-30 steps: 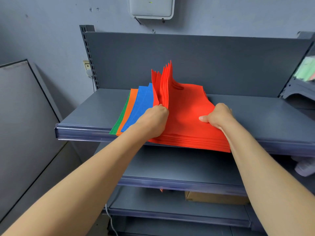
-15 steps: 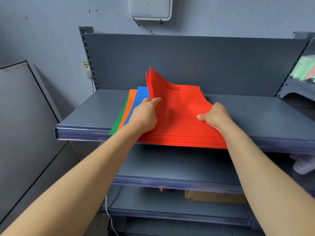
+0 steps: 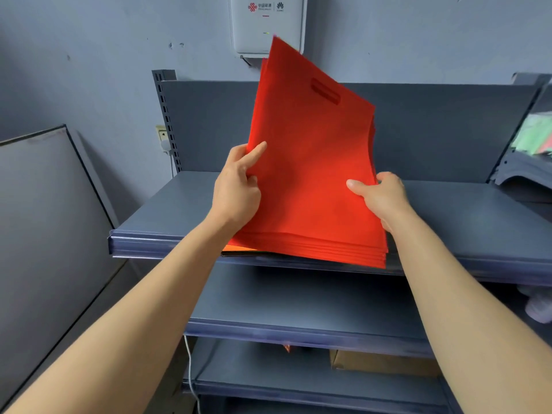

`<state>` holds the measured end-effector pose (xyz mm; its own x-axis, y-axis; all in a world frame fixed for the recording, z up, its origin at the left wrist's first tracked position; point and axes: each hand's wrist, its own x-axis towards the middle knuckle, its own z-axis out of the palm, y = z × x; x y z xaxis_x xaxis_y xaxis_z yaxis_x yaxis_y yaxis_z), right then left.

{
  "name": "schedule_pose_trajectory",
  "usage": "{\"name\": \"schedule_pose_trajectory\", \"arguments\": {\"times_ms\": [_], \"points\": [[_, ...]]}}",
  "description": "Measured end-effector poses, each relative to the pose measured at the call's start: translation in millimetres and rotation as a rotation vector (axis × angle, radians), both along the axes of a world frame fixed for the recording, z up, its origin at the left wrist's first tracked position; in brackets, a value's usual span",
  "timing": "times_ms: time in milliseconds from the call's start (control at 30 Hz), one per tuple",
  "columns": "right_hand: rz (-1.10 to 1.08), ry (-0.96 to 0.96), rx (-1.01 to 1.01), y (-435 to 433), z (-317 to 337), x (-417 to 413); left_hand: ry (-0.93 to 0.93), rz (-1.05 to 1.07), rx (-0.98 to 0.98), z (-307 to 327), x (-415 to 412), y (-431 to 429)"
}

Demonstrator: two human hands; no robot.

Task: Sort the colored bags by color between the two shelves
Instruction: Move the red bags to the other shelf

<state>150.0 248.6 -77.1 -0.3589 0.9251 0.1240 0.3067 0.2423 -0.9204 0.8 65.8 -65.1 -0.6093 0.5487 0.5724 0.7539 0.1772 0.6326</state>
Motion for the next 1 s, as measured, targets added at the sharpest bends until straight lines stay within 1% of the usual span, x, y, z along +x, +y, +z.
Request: {"name": "schedule_pose_trajectory", "arguments": {"times_ms": [100, 200, 300, 367, 467, 533, 633, 767, 867, 1000], "points": [[0.072, 0.136, -0.020, -5, 12, -3, 0.027, 0.087, -0.009, -1, -4, -3], [0.088, 0.196, 0.105, -15, 31, -7, 0.062, 0.160, 0.029, 7, -5, -7], [0.167, 0.176, 0.308, -27, 54, -10, 0.074, 0.201, 0.079, 20, -3, -8], [0.246, 0.108, 0.381, -32, 59, -11, 0.068, 0.201, 0.068, 21, -1, -10], [0.282, -0.064, 0.412, -37, 49, -10, 0.037, 0.185, -0.037, 6, 3, -12], [0.289, -0.135, 0.420, -41, 36, -7, -0.009, 0.195, -0.132, -7, 6, -15], [0.266, -0.118, 0.461, -48, 28, -6, -0.030, 0.211, -0.163, -8, 14, -17], [0.240, -0.042, 0.575, -62, 39, -5, -0.002, 0.244, -0.112, 16, 32, -27], [0.306, 0.033, 0.604, -77, 44, -10, 0.019, 0.337, -0.062, 30, 44, -49], [0.431, 0.053, 0.586, -117, 44, -23, 0.042, 0.500, -0.028, 35, 58, -98]]}}
